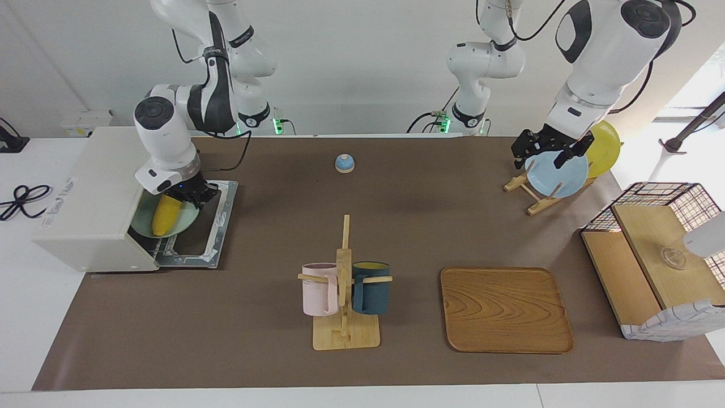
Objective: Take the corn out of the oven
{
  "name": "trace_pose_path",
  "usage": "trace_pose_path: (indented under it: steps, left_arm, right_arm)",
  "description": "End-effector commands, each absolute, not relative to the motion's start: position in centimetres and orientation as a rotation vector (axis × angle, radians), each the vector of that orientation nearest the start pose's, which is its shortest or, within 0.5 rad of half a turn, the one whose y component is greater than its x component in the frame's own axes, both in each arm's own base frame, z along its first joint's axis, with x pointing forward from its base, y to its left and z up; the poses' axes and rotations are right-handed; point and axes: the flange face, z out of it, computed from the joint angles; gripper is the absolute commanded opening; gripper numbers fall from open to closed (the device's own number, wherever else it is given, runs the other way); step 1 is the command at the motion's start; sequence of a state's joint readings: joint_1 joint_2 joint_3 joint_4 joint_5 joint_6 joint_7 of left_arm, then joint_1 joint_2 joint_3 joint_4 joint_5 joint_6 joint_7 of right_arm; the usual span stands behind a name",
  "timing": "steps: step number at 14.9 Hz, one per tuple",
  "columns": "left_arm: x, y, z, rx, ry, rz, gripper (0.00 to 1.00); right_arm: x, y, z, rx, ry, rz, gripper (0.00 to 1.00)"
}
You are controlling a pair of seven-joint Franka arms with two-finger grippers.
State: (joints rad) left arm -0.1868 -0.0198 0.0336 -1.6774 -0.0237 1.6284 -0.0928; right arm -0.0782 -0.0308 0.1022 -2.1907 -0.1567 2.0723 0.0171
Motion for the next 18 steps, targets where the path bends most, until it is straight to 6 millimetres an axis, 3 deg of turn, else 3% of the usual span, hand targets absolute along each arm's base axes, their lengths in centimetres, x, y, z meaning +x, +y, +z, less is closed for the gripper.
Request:
trace_pose_path:
  steps: [1,2,3,6,10,11,13,18]
  left_arm:
    - [54.1,-8.2,59.5,-3.169,0.092,0.052,1.0]
    - [54.1,-8.2,59.5,-3.169,0.092,0.054,1.0]
    - [54.1,-8.2,59.5,-3.169,0.092,0.054,1.0]
    - [54.1,-8.2,59.5,-3.169,0.089,0.054,1.0]
    - [54.1,-8.2,59.5,-3.169,0.089,0.052,1.0]
    - [54.1,-8.2,59.5,-3.169,0.089,0.054,1.0]
    - [54.1,-8.2,59.5,-3.169,0.089,0.054,1.0]
    - [54.1,-8.2,59.5,-3.17,0.087,0.05,1.0]
  right_arm:
    - [53.5,9.2,41.2,-3.336,-0.196,0.173,0.0]
    - [54.5,12.1,41.6,-3.356,-0.149,0.198,0.0]
    - [55.2,13.8,42.0,-3.367,-0.1,0.204,0.0]
    - [55.1,20.9,43.1,-3.365,-0.119,0.153,0.0]
    - [54.7,34.7,38.9,-3.378,0.043,0.109,0.0]
    - [54.4,37.2,37.6,-3.371,0.089,0.092,0.0]
    - [53.4,40.2,36.5,-3.308,0.154,0.041,0.0]
    - [50.7,42.9,33.5,-3.228,0.201,0.035,0.0]
